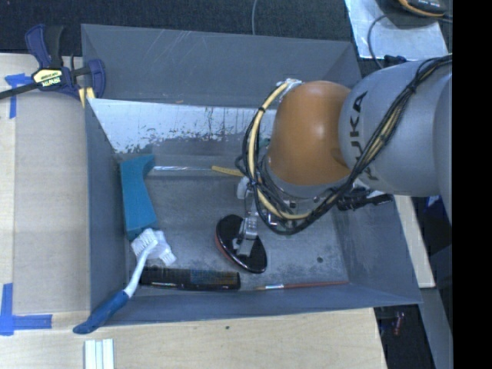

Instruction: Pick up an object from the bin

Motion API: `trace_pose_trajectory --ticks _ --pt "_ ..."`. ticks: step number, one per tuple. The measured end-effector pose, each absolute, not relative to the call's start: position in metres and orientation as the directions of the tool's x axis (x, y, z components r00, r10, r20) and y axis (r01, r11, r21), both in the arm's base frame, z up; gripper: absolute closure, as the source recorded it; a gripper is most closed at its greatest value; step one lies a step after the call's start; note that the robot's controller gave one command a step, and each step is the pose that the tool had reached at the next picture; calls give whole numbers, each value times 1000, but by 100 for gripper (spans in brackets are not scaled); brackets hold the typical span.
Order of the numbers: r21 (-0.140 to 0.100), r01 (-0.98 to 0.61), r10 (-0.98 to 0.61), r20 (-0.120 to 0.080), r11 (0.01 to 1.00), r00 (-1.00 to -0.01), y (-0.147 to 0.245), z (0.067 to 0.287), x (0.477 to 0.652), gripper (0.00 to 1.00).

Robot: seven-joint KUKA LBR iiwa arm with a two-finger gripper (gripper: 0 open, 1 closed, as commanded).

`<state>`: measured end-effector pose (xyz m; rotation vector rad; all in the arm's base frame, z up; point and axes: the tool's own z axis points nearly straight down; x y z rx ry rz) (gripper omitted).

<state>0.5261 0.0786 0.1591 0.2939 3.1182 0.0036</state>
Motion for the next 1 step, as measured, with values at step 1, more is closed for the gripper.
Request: trace_pose_trajectory --ticks 1 --pt "-2 289 289 0 957 -957 75 109 523 0"
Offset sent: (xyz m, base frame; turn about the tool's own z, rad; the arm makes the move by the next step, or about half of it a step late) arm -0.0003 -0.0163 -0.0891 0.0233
